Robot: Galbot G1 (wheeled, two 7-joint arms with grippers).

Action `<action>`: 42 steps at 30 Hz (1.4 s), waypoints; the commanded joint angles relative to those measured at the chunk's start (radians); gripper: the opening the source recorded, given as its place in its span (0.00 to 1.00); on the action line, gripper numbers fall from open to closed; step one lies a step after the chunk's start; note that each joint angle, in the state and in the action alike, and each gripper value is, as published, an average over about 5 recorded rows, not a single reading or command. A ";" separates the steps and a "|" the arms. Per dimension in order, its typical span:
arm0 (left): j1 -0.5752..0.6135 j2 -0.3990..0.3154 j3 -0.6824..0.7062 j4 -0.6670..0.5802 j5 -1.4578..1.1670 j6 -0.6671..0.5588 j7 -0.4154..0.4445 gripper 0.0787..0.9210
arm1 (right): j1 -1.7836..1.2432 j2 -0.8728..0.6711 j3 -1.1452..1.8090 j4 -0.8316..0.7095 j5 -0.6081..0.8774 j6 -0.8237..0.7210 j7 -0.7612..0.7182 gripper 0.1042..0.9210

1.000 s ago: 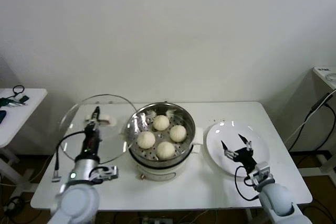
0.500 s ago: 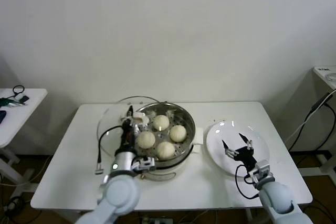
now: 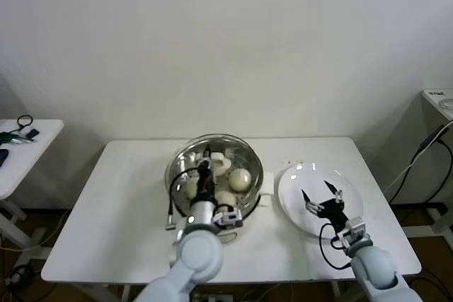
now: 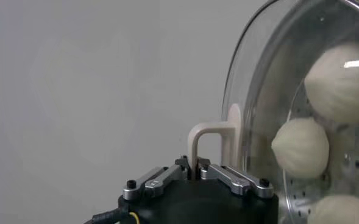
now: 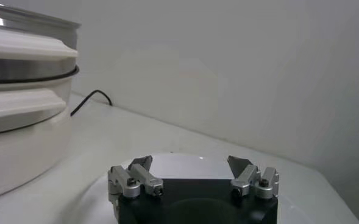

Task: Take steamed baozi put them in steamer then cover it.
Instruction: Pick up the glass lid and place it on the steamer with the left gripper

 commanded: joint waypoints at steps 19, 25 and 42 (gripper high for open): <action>-0.038 -0.030 0.024 0.070 0.021 0.048 0.036 0.08 | -0.016 0.010 0.023 -0.012 -0.020 0.018 -0.008 0.88; -0.033 -0.028 0.029 0.074 0.030 0.048 0.035 0.08 | -0.018 0.019 0.024 -0.013 -0.026 0.021 -0.008 0.88; -0.025 -0.016 0.024 0.089 0.043 0.046 0.028 0.08 | -0.019 0.027 0.027 -0.016 -0.035 0.026 -0.011 0.88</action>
